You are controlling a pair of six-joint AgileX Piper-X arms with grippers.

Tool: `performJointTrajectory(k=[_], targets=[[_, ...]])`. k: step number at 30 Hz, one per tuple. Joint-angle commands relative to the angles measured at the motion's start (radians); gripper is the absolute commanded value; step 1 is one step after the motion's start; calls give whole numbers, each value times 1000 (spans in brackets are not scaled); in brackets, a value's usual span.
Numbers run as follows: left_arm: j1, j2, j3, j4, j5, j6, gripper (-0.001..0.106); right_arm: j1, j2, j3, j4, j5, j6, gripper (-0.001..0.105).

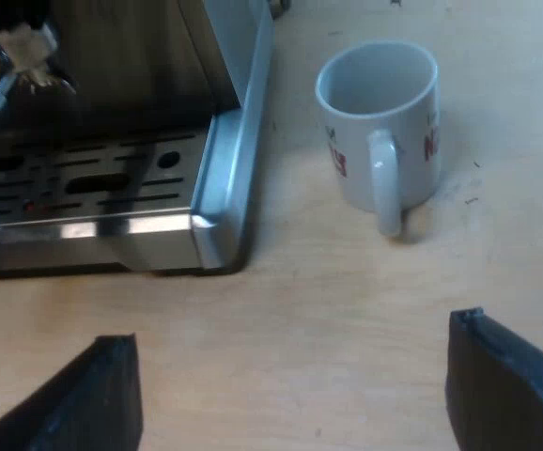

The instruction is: Pour the beans into the coffee machine

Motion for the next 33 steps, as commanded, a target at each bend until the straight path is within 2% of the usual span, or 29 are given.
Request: performJointTrajectory(k=[1, 8, 10, 13, 33], targets=[[-5, 30, -20, -10, 5, -13, 70, 10, 45, -50, -7, -49, -3, 69], [-5, 103, -57, -16, 5, -13, 70, 49, 151, -122, -8, -108, -12, 69], [-5, 131, -71, -26, 5, -15, 70, 76, 189, -144, -8, -170, -52, 69], [-5, 170, -86, -35, 8, -15, 70, 122, 236, -155, -40, -240, -77, 69], [-5, 310, -97, -101, 12, -15, 70, 459, 532, -156, -354, -247, -77, 69]])
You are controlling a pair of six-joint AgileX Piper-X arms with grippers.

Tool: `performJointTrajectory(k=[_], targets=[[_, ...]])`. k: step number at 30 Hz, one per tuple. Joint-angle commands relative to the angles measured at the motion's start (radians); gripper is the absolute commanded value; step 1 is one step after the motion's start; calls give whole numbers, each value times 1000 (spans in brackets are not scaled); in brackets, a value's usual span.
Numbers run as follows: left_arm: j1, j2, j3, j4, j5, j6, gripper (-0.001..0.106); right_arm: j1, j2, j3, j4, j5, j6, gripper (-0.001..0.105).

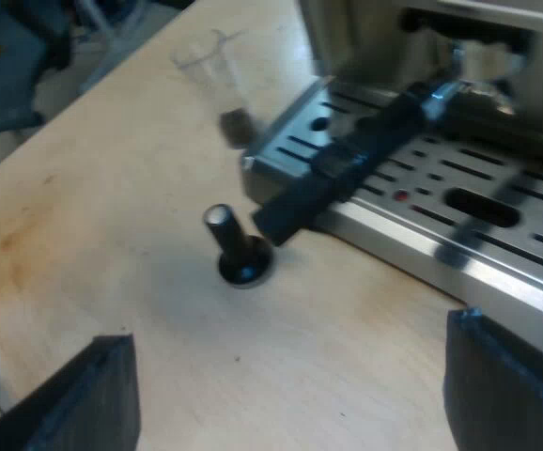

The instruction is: Pour the beans into the coffee machine

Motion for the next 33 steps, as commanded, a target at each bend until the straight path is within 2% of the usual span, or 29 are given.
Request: performJointTrajectory(k=[1, 7, 10, 18, 29, 30, 33], targets=[[-5, 9, -8, -18, 4, -8, 70, 48, 44, -13, -58, -15, -19, 69], [-5, 8, -8, -18, 4, -2, 70, 126, 121, -13, -119, -11, -19, 69], [-5, 8, -8, -18, 4, -2, 70, 203, 194, -11, -170, 40, -19, 69], [-5, 8, -8, -18, 4, 0, 70, 328, 316, -11, -314, 85, -19, 69], [-5, 8, -8, -18, 4, 1, 70, 418, 406, -11, -447, 305, -11, 69], [-5, 8, -8, -18, 4, 1, 70, 418, 406, -11, -458, 354, -11, 69], [-5, 8, -8, -18, 4, 1, 70, 418, 406, -11, -470, 383, -1, 69]])
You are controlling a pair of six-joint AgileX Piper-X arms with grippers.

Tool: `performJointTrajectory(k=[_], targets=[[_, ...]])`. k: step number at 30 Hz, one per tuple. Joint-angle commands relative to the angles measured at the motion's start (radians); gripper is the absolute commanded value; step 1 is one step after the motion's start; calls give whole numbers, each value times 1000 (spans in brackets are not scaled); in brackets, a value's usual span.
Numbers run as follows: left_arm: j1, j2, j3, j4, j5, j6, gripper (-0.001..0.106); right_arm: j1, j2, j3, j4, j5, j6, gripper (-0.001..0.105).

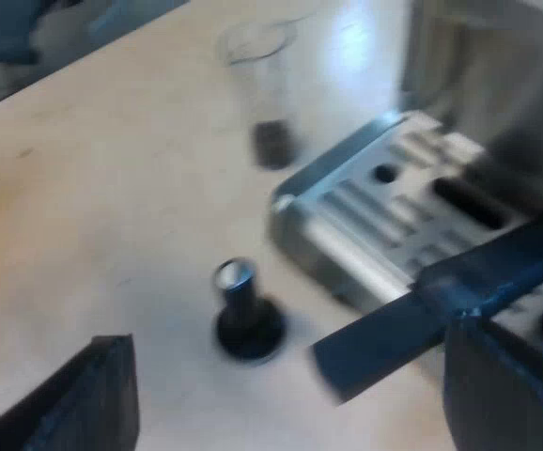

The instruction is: Pour the beans into the coffee machine

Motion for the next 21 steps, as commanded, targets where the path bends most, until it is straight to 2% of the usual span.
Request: performJointTrajectory(k=[1, 6, 10, 16, 17, 18, 21], targets=[[-5, 1, -8, -18, 4, -2, 70, 2, -3, -11, -27, 26, 8, 69], [-5, 1, 29, -45, 1, 17, 70, 2, -3, -11, -31, 25, 34, 69], [-5, 4, 123, -162, 1, 17, 70, 2, -3, -11, -31, 25, 34, 69], [-5, 7, 261, -414, 0, 17, 70, 2, -3, -11, -33, 25, 34, 69], [-5, 7, 270, -423, -2, 17, 70, 2, -3, -11, -33, 25, 34, 69], [-5, 6, 305, -494, -12, 17, 70, 2, -3, -11, -35, 25, 34, 69], [-5, 11, 334, -553, -33, 17, 70, 2, -3, -11, -35, 25, 34, 69]])
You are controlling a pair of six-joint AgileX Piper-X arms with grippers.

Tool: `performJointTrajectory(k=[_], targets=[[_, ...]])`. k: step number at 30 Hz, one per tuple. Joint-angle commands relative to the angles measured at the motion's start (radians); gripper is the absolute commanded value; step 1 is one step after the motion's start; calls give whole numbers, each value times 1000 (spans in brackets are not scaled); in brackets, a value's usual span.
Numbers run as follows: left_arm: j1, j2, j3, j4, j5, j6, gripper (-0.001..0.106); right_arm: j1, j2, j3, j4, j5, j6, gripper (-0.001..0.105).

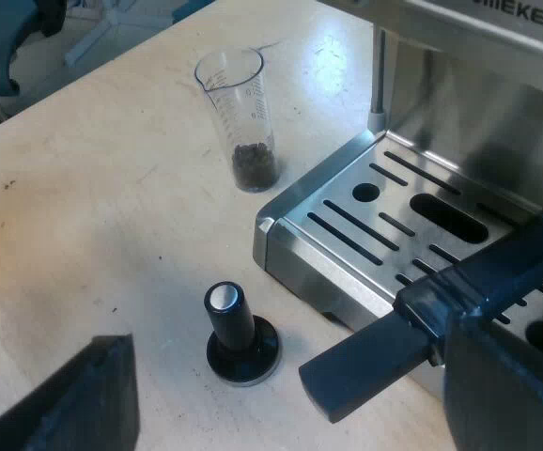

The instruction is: Pour the beans into the coffee machine

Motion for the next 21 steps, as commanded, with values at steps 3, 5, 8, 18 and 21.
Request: performJointTrajectory(k=[3, 5, 8, 18, 21], targets=[[-5, 43, 56, -113, -34, -5, 78, 2, -3, -11, -14, 3, -2, 69], [-5, 70, 79, -146, -32, -11, 87, 2, -3, -11, -14, 3, -2, 69], [-5, 125, 105, -218, -7, -29, 90, 2, -3, -11, -14, 3, -2, 69], [-5, 380, 168, -513, 4, -32, 89, 2, -3, -11, -14, 3, -2, 69], [-5, 457, 168, -589, 4, -32, 89, 2, -3, -11, -14, 3, -2, 69]])
